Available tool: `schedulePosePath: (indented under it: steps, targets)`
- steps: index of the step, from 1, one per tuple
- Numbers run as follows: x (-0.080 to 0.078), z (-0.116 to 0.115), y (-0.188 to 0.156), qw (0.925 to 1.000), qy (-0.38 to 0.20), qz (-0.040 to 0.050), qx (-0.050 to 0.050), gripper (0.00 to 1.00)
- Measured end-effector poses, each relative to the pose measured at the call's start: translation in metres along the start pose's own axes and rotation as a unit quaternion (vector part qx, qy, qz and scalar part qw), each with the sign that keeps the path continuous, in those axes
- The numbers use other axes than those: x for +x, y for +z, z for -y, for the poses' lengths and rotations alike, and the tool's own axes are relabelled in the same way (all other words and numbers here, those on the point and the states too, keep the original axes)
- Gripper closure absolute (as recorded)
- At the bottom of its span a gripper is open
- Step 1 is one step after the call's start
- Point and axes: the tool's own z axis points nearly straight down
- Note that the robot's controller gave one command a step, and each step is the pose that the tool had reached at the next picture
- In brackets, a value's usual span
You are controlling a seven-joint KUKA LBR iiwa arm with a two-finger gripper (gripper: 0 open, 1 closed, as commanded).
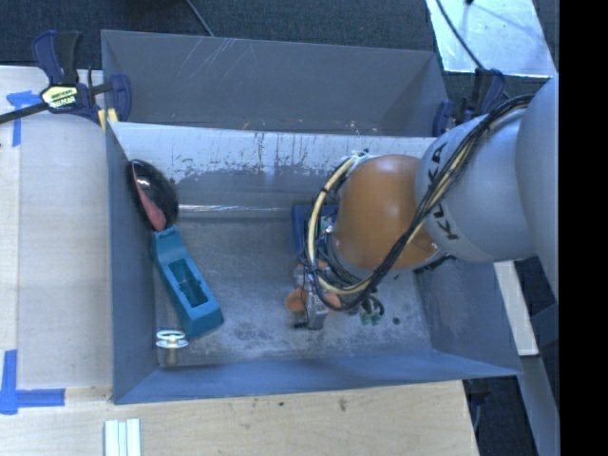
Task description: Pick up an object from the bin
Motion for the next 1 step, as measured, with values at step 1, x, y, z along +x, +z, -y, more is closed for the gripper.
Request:
schedulePosePath:
  steps: [1]
  targets:
    - [0.0047, -0.0018, -0.1429, 0.9999, -0.013, 0.0000, 0.000, 1.00]
